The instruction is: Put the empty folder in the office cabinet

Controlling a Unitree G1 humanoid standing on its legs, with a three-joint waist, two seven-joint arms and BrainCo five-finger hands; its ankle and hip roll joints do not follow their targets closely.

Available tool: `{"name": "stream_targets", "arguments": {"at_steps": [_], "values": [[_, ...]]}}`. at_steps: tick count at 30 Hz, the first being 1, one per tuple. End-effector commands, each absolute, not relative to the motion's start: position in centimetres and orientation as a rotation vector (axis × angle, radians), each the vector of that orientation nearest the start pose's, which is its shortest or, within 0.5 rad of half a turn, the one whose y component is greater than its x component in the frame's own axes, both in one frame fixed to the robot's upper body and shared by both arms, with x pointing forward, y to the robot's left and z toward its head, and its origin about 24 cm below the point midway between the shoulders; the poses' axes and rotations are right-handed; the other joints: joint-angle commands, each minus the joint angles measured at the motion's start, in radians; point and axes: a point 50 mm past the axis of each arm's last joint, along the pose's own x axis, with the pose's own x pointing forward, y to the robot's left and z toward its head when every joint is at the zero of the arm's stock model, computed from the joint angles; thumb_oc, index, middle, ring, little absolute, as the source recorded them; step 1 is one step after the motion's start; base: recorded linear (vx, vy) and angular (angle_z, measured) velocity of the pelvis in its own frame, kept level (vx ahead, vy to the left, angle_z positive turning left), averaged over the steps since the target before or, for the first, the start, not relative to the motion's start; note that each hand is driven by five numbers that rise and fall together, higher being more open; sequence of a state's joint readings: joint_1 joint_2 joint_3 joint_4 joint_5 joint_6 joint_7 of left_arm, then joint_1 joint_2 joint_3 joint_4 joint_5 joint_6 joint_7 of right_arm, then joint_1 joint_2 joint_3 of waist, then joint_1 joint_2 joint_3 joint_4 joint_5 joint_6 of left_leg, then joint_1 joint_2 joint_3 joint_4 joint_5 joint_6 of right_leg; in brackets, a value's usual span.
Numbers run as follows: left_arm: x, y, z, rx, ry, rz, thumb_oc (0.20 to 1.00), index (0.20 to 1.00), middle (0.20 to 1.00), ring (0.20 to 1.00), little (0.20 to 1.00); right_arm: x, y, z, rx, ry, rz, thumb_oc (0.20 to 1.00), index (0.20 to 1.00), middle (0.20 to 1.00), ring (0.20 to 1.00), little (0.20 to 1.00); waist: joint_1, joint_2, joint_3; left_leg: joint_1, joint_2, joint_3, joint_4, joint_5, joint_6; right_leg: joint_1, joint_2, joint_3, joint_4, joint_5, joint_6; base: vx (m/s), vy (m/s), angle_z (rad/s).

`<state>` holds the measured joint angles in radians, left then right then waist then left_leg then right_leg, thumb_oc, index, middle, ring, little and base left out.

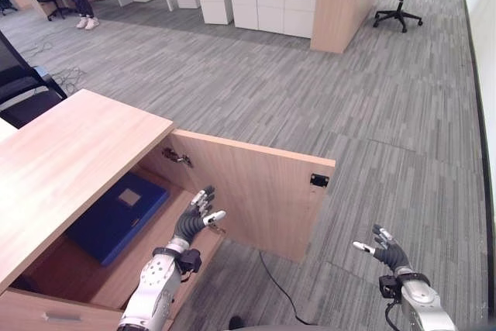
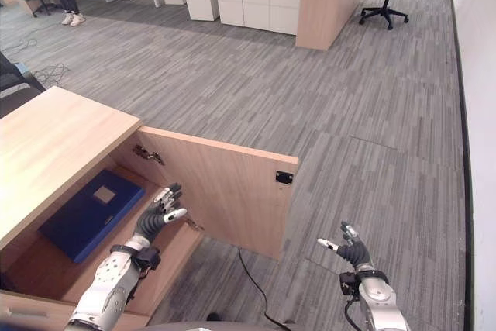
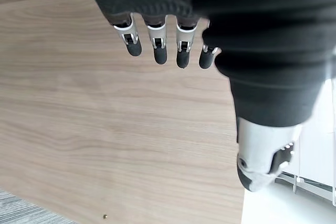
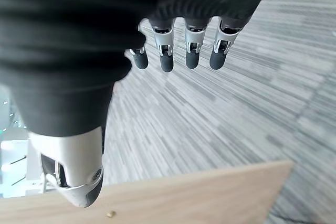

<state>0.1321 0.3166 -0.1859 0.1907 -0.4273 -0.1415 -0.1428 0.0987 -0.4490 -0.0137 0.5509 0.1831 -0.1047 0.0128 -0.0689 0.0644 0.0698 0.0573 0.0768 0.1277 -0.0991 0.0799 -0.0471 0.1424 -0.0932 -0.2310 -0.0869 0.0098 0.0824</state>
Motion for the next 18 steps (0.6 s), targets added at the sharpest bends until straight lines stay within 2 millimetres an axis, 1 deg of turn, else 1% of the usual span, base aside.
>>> {"name": "stream_targets", "arguments": {"at_steps": [1,4,8,9,13,17,18], "values": [[22.5,19.5,0.9,-0.092,0.091,-0.198,1.0,1.0,1.0,1.0,1.0,22.0,-28.8,-3.0,-0.228,0.36,-0.196,1.0,1.0,1.0,1.0,1.0,0.031,-0.067,-0.022,0.069,0.002,-0.001,0.02,-0.093,-0.013,-0.028,-0.085,0.015,0.031,-0.01,0.089,0.01,0.004,0.06],[22.3,19.6,0.8,-0.091,0.101,-0.205,1.0,1.0,1.0,1.0,1.0,22.9,-28.9,-2.2,-0.24,0.332,-0.191,1.0,1.0,1.0,1.0,1.0,0.044,-0.073,-0.026,0.066,0.002,-0.005,0.018,-0.093,-0.013,-0.022,-0.089,0.005,0.026,-0.007,0.091,0.01,-0.002,0.03],[21.9,19.6,0.7,-0.079,0.112,-0.221,1.0,1.0,1.0,1.0,1.0,24.0,-28.4,-1.3,-0.243,0.29,-0.161,1.0,1.0,1.0,1.0,1.0,0.061,-0.078,-0.03,0.064,0.0,-0.012,0.018,-0.093,-0.011,-0.017,-0.09,-0.007,0.025,-0.008,0.091,0.01,-0.004,0.15],[21.7,19.6,0.7,-0.076,0.116,-0.233,1.0,1.0,1.0,1.0,1.0,24.7,-27.8,-0.8,-0.234,0.261,-0.141,1.0,1.0,1.0,1.0,1.0,0.071,-0.081,-0.03,0.063,0.0,-0.018,0.018,-0.094,-0.009,-0.013,-0.09,-0.012,0.025,-0.01,0.09,0.03,-0.001,0.08],[21.4,19.4,0.6,-0.076,0.125,-0.247,1.0,1.0,1.0,1.0,1.0,25.6,-26.3,-0.5,-0.224,0.24,-0.082,1.0,1.0,1.0,1.0,1.0,0.084,-0.084,-0.03,0.06,-0.003,-0.03,0.019,-0.092,-0.008,-0.008,-0.09,-0.022,0.025,-0.01,0.089,0.01,-0.003,0.08],[21.3,19.1,0.4,-0.078,0.134,-0.258,1.0,1.0,1.0,1.0,1.0,26.3,-24.2,-0.3,-0.208,0.219,-0.007,1.0,1.0,1.0,1.0,1.0,0.098,-0.086,-0.03,0.057,-0.003,-0.043,0.018,-0.089,-0.008,-0.003,-0.09,-0.037,0.025,-0.014,0.086,0.01,-0.001,0.13],[21.3,19.1,0.4,-0.078,0.134,-0.257,1.0,1.0,1.0,1.0,1.0,26.3,-24.2,-0.3,-0.208,0.219,-0.006,1.0,1.0,1.0,1.0,1.0,0.097,-0.086,-0.031,0.056,-0.003,-0.044,0.018,-0.089,-0.008,-0.003,-0.09,-0.037,0.025,-0.014,0.086,0.01,-0.005,0.1]]}}
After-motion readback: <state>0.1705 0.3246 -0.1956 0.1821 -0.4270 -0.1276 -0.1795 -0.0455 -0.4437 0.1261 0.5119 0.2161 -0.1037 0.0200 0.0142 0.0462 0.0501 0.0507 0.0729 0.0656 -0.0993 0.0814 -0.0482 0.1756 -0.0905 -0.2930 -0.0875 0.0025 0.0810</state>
